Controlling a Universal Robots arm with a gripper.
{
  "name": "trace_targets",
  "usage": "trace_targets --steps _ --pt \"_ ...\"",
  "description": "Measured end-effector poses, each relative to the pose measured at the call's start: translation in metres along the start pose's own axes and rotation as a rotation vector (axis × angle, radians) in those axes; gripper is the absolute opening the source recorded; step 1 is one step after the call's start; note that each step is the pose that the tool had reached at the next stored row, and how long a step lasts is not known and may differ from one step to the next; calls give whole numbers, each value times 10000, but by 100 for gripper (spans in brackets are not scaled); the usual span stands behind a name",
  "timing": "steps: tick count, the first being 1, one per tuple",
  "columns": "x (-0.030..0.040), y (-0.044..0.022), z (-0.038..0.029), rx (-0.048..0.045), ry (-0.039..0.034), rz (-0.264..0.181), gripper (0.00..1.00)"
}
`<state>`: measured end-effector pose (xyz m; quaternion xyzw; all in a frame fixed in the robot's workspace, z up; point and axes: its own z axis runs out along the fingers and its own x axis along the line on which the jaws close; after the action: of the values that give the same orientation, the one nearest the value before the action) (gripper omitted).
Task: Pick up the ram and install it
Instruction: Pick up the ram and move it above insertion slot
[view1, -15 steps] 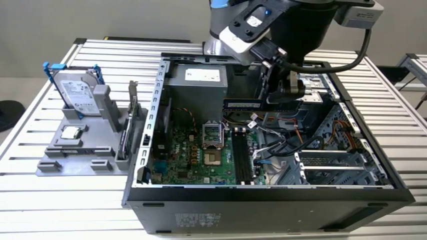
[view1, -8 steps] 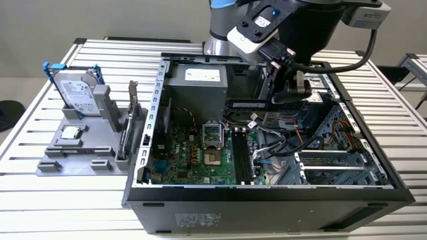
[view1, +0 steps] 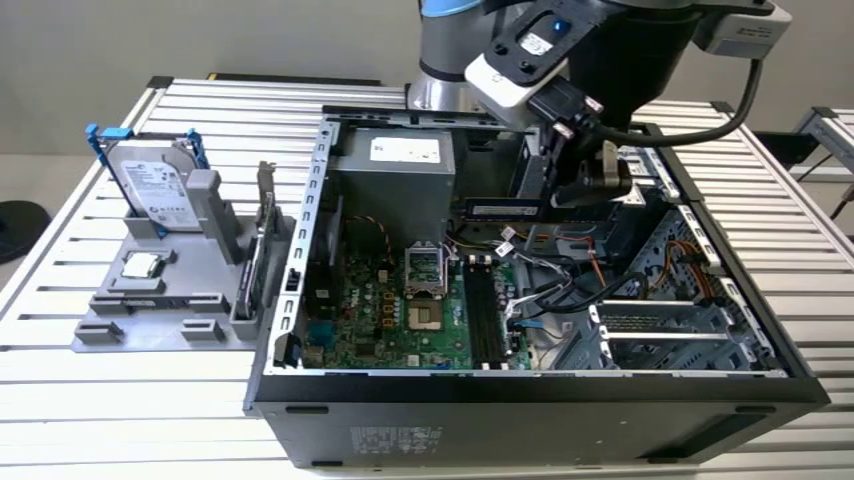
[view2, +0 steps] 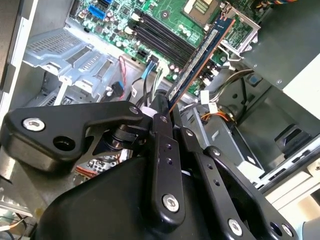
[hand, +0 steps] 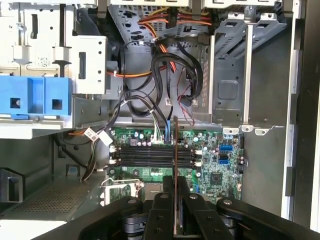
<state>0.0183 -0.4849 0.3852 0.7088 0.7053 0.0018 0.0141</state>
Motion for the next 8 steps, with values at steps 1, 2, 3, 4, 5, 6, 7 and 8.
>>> trace_targets --steps 1,2,3,4,5,6,7,8 --pt "0 13 0 0 0 0 0" --pt "0 26 1 0 0 0 0" --pt "0 39 1 0 0 0 0" --pt "0 51 1 0 0 -1 0" --pt "0 63 1 0 0 0 0" --pt "1 75 2 0 0 0 0" --pt "0 87 2 0 1 0 0" --pt "1 99 2 0 0 0 0"
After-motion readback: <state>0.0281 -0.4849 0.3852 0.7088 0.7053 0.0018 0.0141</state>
